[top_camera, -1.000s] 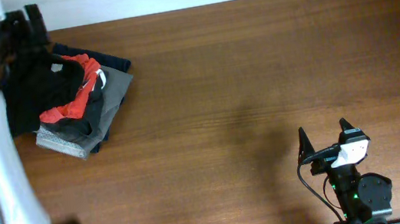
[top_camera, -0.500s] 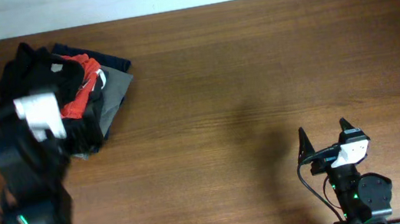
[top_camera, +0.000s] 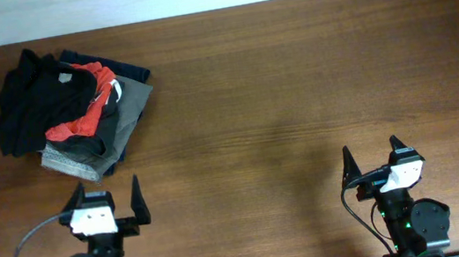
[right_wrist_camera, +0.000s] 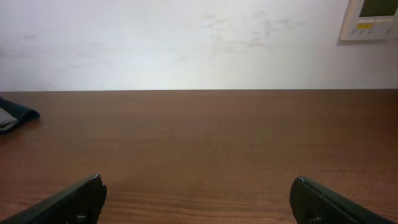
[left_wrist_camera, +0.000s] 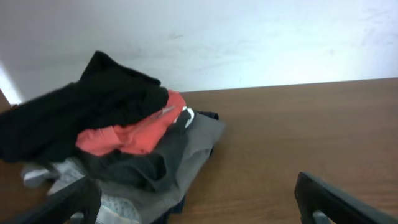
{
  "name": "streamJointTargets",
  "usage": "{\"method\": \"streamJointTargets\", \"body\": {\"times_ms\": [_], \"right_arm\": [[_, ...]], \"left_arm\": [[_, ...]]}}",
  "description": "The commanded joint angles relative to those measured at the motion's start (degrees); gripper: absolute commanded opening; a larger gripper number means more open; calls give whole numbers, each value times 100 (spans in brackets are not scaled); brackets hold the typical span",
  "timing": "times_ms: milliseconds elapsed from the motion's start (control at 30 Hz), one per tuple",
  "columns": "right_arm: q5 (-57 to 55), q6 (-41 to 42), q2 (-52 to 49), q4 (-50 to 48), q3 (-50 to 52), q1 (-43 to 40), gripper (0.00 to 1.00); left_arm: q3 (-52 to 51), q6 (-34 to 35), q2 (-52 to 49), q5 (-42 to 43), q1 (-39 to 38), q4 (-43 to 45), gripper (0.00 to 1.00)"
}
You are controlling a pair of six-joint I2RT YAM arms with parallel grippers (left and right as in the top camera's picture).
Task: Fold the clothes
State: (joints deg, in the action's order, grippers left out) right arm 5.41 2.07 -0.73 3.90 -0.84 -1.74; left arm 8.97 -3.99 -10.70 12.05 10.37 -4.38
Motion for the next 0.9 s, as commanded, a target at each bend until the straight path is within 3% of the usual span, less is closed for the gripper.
{"method": "streamJointTargets", "body": {"times_ms": [0,167,233,867], "right_arm": [[33,-13,48,-7,52,-17,99],[33,-15,48,-7,52,-17,99],[33,-13,48,-4,52,-17,99],[33,-15,48,-7,52,-17,99]], "left_arm": [[-417,37,356,20,17,149,99],[-855,33,671,-136,17,369,99],[-846,31,756,-328,17,39,99],[-846,31,1034,-435,2,50,99]]}}
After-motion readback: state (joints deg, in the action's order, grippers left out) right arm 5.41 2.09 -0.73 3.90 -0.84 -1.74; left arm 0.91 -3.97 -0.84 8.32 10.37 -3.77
